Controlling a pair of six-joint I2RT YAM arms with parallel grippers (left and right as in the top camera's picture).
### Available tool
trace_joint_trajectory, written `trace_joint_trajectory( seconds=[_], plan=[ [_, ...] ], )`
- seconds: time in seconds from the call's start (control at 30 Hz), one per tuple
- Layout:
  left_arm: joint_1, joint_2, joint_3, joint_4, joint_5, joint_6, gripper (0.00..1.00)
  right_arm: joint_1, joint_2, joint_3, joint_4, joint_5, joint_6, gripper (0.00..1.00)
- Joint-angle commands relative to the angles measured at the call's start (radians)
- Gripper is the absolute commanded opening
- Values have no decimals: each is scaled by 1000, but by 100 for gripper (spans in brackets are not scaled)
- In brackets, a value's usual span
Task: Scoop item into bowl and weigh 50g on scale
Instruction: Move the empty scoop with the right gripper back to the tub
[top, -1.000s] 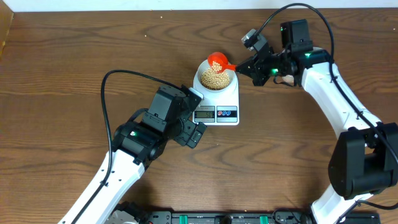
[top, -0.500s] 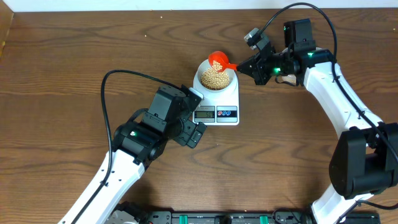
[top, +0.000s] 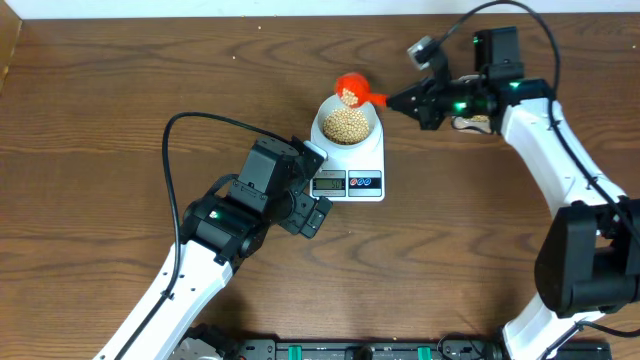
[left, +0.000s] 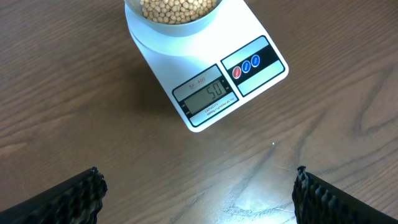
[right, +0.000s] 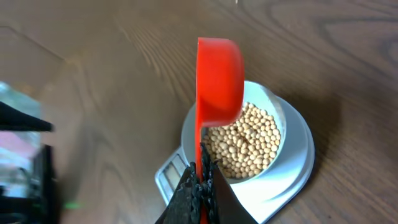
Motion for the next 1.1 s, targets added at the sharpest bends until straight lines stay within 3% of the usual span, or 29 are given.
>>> trace_joint_trajectory(
  seconds=[0.0,0.27,0.5,0.9,1.07],
  plan=[
    [2,6,10,3,-8,13,98,-72,-13,15,9,-178,108,1],
    [2,6,10,3,-8,13,98,-241,-13,15,5,-370,215,1],
    [2,6,10,3,-8,13,98,-407,-13,15,-92,-393,233,1],
    [2,6,10,3,-8,13,98,-646,-13,15,-474,-375,-67,1],
    [2,6,10,3,-8,13,98,-681,-13,15,-532,-348,-101,1]
  ],
)
